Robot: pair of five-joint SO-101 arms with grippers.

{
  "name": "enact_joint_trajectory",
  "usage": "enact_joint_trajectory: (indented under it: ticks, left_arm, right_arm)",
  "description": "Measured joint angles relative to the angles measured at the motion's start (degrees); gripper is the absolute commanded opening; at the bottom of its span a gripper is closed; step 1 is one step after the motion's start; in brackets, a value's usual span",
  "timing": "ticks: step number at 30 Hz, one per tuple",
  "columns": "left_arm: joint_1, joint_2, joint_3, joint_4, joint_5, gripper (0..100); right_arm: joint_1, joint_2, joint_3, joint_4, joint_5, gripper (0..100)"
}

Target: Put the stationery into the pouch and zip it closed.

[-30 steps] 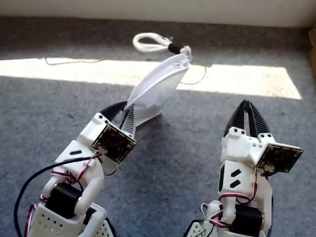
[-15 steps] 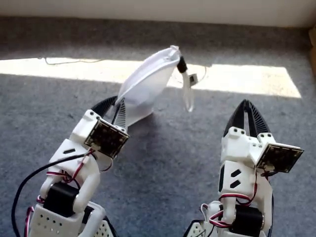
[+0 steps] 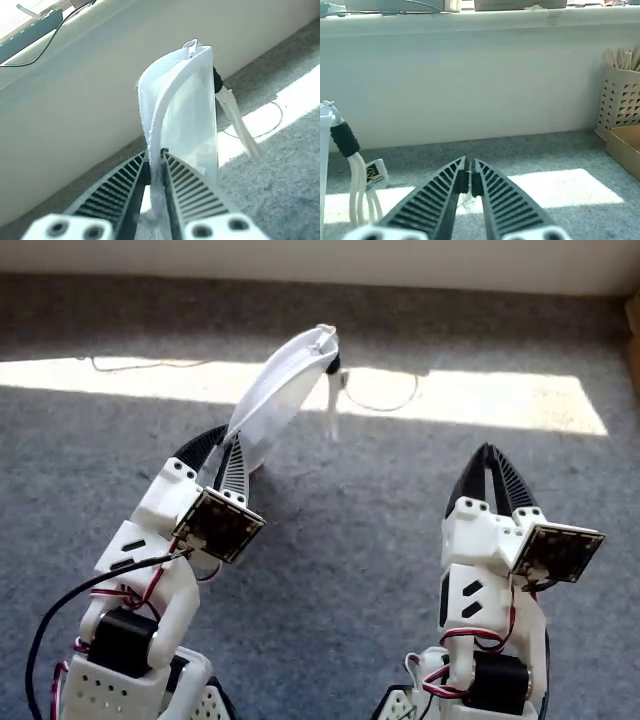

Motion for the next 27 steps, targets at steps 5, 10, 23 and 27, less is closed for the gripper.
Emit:
enact_joint_trajectory:
  ticks: [5,10,23,27]
  left_arm:
    - [3.43,-0.26,0.62,0.00,-0.26,1]
    - [4.13,-0.70,2.11,-0.70,-0.35,1]
    - [8.70,0.00,3.60,-0.70,4.92,22]
    - [8.44,0.00,3.60,-0.70,5.80,22]
  right_arm:
    - [0.00,0.00,0.00,0.00,0.00,0.5]
    - [0.00,0.00,0.00,0.00,0.00,0.5]
    - [0.00,0.00,0.00,0.00,0.00,0.5]
    - [0.00,0.00,0.00,0.00,0.00,0.5]
